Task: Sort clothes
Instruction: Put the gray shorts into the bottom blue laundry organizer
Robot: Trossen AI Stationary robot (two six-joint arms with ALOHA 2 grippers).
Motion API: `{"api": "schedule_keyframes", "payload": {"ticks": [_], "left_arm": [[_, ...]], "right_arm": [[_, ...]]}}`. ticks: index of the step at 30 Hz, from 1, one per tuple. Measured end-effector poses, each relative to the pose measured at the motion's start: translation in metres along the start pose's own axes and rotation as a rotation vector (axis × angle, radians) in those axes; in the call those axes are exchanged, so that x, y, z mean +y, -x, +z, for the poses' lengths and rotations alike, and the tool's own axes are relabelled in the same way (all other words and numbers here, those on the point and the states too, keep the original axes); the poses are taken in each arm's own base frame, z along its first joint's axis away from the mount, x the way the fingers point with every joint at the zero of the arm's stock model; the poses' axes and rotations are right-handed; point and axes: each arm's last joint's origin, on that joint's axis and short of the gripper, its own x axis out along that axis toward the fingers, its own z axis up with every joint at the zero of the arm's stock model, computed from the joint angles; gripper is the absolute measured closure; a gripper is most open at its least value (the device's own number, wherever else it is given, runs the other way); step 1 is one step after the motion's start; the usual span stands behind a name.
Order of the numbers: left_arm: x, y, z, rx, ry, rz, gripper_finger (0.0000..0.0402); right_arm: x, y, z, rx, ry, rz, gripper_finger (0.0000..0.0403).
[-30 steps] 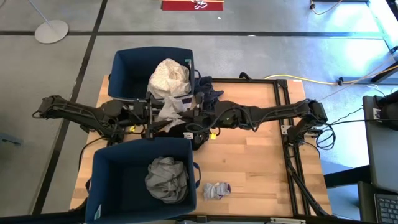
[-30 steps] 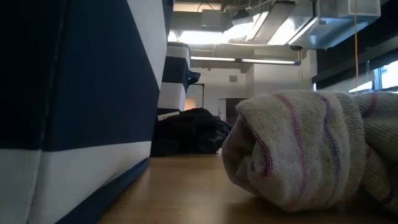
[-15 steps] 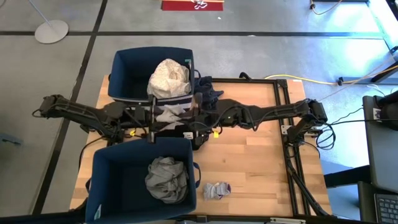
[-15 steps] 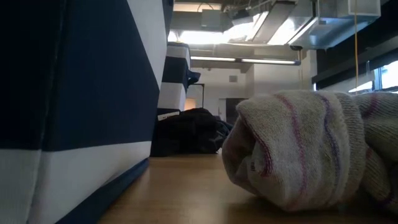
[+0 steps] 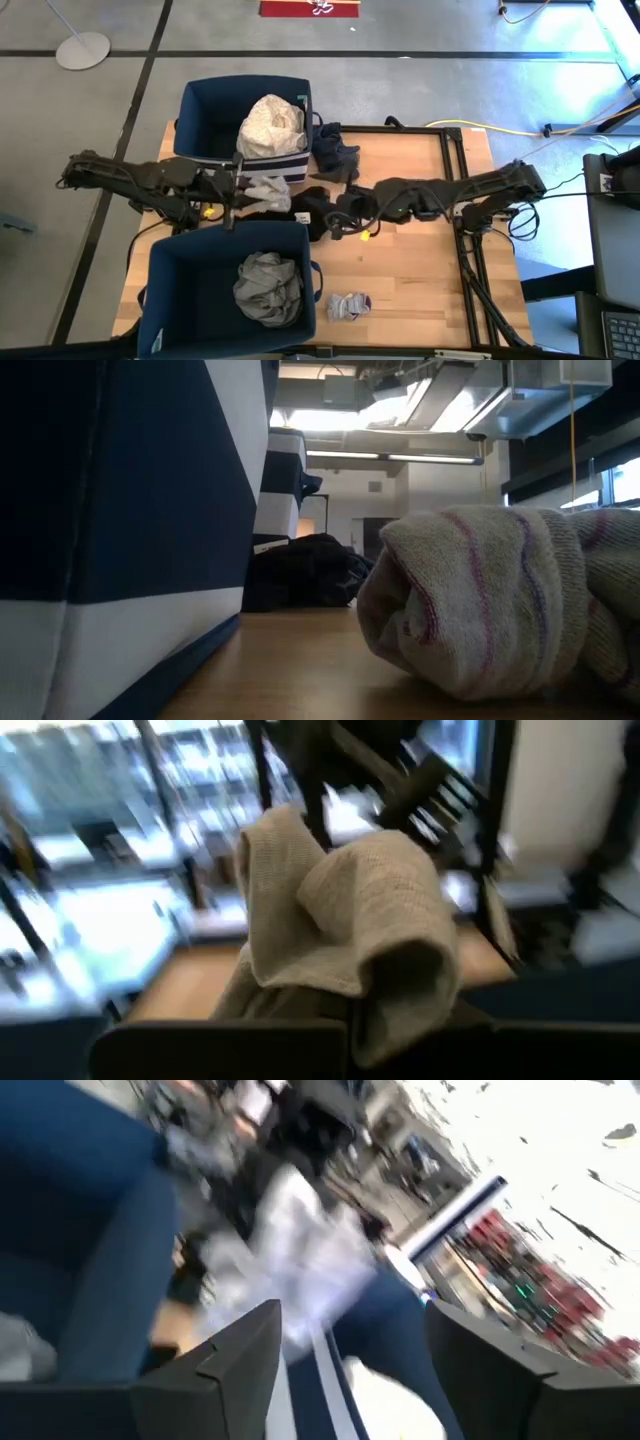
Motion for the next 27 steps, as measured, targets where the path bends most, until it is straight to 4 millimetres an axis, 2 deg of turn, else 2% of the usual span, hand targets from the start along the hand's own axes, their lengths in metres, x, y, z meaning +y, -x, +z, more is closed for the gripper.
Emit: {"api": "schedule_keyframes", "payload": {"ticks": [3, 8, 13, 20, 27], "left_arm": [[-0.005, 0.002, 0.011, 0.144, 0.036, -0.075, 0.0392], [-0.021, -0.005, 0.016, 0.384, 0.100, -0.185, 0.0384], [-0.040, -0.016, 0.010, 0.602, 0.109, -0.239, 0.0382], [-0.062, -0.028, -0.003, 0.748, 0.155, -0.298, 0.0381], [-0.071, -0.040, -0.016, 0.845, 0.173, -0.273, 0.0378]], "right_arm": [[-0.001, 0.011, -0.003, 0.101, 0.029, -0.035, 0.0148], [-0.004, 0.018, -0.017, 0.253, -0.032, -0.025, 0.0146], [-0.001, 0.020, -0.036, 0.403, -0.069, 0.012, 0.0146], [0.000, 0.023, -0.048, 0.504, -0.123, 0.027, 0.0145], [0.001, 0.026, -0.053, 0.556, -0.138, 0.034, 0.0145]]}}
